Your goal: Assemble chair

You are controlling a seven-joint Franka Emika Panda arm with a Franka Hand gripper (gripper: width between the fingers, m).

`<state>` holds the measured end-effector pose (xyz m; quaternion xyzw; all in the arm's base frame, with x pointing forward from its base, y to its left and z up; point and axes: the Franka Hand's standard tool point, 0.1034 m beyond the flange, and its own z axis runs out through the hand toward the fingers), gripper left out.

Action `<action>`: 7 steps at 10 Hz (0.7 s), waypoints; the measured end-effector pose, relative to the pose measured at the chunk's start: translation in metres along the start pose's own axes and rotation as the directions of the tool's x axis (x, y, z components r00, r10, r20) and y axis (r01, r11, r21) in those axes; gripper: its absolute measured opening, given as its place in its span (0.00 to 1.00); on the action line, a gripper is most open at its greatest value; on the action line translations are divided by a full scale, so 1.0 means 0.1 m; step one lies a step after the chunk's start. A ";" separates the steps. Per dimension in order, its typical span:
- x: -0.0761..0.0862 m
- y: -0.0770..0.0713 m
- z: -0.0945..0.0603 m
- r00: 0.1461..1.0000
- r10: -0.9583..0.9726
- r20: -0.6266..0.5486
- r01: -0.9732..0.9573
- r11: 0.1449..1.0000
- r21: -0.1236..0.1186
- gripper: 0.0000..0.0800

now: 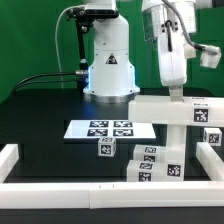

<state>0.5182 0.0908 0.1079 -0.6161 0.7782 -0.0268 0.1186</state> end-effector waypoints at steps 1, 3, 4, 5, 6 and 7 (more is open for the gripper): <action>0.01 -0.01 0.00 1.000 0.000 -0.003 0.000 1.000 0.008 0.36; 0.01 -0.01 0.00 1.000 -0.001 -0.003 0.001 1.000 0.009 0.36; 0.01 -0.01 0.00 1.000 -0.001 -0.003 0.001 1.000 0.009 0.36; 0.01 -0.01 0.00 1.000 -0.001 -0.003 0.001 1.000 0.009 0.36; 0.01 -0.01 0.00 1.000 -0.001 -0.004 0.001 1.000 0.008 0.43; 0.01 -0.01 0.00 1.000 -0.002 -0.004 0.002 1.000 0.008 0.64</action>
Offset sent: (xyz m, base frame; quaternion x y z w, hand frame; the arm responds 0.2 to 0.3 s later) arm 0.0000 0.0000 0.0000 0.0000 0.0000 0.0000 1.0000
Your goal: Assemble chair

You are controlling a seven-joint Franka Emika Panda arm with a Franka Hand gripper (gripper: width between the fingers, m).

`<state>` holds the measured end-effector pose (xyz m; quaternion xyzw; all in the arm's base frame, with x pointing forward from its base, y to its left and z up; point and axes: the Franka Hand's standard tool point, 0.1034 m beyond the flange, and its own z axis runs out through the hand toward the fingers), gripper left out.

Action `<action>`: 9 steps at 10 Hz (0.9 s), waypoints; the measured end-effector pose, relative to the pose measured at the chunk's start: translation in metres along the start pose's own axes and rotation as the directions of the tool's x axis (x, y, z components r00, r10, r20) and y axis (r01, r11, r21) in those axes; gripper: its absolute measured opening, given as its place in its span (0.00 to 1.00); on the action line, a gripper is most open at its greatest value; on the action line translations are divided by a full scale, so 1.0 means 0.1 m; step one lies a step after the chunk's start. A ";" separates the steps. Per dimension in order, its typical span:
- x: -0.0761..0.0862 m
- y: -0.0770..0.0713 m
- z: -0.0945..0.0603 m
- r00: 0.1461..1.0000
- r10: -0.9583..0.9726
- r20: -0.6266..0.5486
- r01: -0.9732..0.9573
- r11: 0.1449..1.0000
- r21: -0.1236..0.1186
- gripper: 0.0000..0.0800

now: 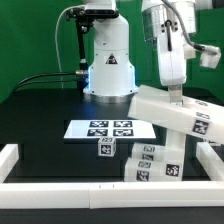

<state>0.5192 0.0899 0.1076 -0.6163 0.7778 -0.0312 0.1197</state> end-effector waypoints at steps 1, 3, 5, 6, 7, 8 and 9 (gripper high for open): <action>0.00 0.00 0.00 1.000 0.000 0.000 0.000 1.000 0.000 0.64; 0.03 -0.01 0.00 1.000 -0.004 -0.001 0.004 1.000 0.003 0.80; 0.11 0.02 0.04 1.000 -0.025 -0.018 0.025 1.000 0.008 0.81; 0.17 0.04 0.07 0.999 -0.044 -0.027 0.044 0.999 0.001 0.81; 0.22 0.06 0.11 0.997 -0.063 -0.035 0.062 0.998 -0.007 0.81; 0.27 0.06 0.12 0.996 -0.076 -0.041 0.076 0.997 -0.010 0.81; 0.31 0.07 0.14 0.995 -0.086 -0.044 0.086 0.996 -0.012 0.81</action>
Offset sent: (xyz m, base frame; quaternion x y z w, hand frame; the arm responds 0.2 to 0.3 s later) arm -0.0027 -0.0123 -0.0044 0.0355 0.0190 0.0082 0.9992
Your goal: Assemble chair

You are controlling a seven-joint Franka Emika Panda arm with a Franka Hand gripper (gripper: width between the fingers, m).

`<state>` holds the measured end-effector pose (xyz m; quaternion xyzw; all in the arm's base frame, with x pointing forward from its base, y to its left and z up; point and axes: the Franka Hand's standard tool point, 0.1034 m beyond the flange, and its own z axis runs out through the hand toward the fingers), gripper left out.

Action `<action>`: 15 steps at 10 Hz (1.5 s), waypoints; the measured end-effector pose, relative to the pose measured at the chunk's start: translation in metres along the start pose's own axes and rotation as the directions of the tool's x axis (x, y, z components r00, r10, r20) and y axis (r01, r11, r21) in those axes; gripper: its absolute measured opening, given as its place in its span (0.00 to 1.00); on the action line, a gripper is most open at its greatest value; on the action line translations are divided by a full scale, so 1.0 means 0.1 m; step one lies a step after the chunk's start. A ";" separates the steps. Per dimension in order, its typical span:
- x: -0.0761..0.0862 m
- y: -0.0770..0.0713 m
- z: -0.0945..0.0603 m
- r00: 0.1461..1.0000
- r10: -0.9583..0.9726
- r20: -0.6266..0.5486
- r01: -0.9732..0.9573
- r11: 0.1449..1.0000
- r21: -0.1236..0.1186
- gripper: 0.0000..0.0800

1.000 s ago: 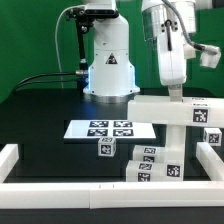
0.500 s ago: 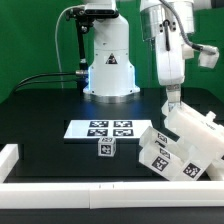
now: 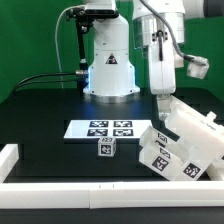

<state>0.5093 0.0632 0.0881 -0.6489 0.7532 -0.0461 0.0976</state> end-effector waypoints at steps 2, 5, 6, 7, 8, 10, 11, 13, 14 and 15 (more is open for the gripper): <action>-0.02 -0.01 -0.04 1.000 -0.004 0.011 0.004 1.000 -0.002 0.81; -0.14 -0.17 -0.41 0.996 -0.005 0.093 0.005 1.000 0.000 0.81; -0.16 -0.20 -0.48 0.994 -0.005 0.108 0.005 1.000 0.008 0.81; -0.14 -0.18 -0.44 0.995 -0.005 0.101 0.005 1.000 0.004 0.81; -0.14 -0.18 -0.43 0.995 -0.006 0.099 0.006 1.000 0.003 0.81; -0.17 -0.19 -0.44 0.995 0.009 0.103 -0.009 1.000 -0.001 0.81; -0.29 -0.26 -0.46 0.993 0.029 0.115 -0.029 1.000 0.000 0.81; -0.41 -0.28 -0.40 0.993 0.036 0.110 -0.036 0.999 -0.002 0.81; -0.43 -0.26 -0.36 0.994 0.038 0.103 -0.038 0.999 -0.007 0.81; -0.42 -0.28 -0.30 0.995 0.035 0.094 -0.034 0.999 -0.012 0.81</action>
Offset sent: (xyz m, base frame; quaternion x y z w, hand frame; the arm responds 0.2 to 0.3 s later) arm 0.0048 -0.0034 0.0469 -0.0305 -0.0147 -0.0405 0.9986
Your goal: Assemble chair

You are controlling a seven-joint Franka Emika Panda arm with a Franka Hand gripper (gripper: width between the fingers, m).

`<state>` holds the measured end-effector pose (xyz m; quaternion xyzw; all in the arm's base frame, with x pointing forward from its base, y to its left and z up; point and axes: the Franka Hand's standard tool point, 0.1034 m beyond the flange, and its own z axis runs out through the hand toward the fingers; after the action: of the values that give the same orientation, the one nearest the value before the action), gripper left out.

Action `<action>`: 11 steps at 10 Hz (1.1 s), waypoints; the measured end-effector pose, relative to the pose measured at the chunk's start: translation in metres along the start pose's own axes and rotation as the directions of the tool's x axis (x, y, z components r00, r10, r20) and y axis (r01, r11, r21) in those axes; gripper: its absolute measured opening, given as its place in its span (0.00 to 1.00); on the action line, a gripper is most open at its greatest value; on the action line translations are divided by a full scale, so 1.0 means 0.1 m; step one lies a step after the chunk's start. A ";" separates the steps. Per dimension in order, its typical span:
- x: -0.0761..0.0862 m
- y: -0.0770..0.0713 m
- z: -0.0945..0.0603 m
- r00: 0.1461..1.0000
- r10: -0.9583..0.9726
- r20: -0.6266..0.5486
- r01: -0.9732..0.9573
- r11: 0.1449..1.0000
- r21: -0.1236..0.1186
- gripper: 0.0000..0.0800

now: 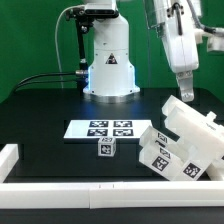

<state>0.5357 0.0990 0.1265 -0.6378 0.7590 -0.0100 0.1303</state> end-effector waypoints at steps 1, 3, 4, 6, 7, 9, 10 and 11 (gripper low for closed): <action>0.01 -0.03 0.04 1.000 0.000 -0.007 0.000 1.000 0.001 0.81; 0.07 -0.19 0.04 1.000 -0.016 -0.012 0.016 1.000 0.010 0.81; 0.10 -0.22 0.03 1.000 -0.017 -0.014 0.017 1.000 0.014 0.81; 0.11 -0.26 0.01 1.000 -0.019 -0.013 0.020 1.000 0.019 0.81; 0.11 -0.25 0.02 1.000 -0.020 -0.015 0.020 1.000 0.018 0.81; 0.05 -0.26 0.04 1.000 -0.019 -0.011 0.020 1.000 0.015 0.81; 0.04 -0.31 0.02 1.000 -0.023 -0.008 0.023 1.000 0.019 0.81; 0.06 -0.32 0.02 0.998 -0.056 -0.007 0.056 0.998 0.014 0.81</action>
Offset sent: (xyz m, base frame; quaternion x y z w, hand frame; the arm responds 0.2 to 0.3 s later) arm 0.0143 -0.0144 0.0057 0.0143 0.0023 -0.0131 0.9998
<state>0.5656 0.0874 0.1292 -0.6580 0.7411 -0.0213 0.1321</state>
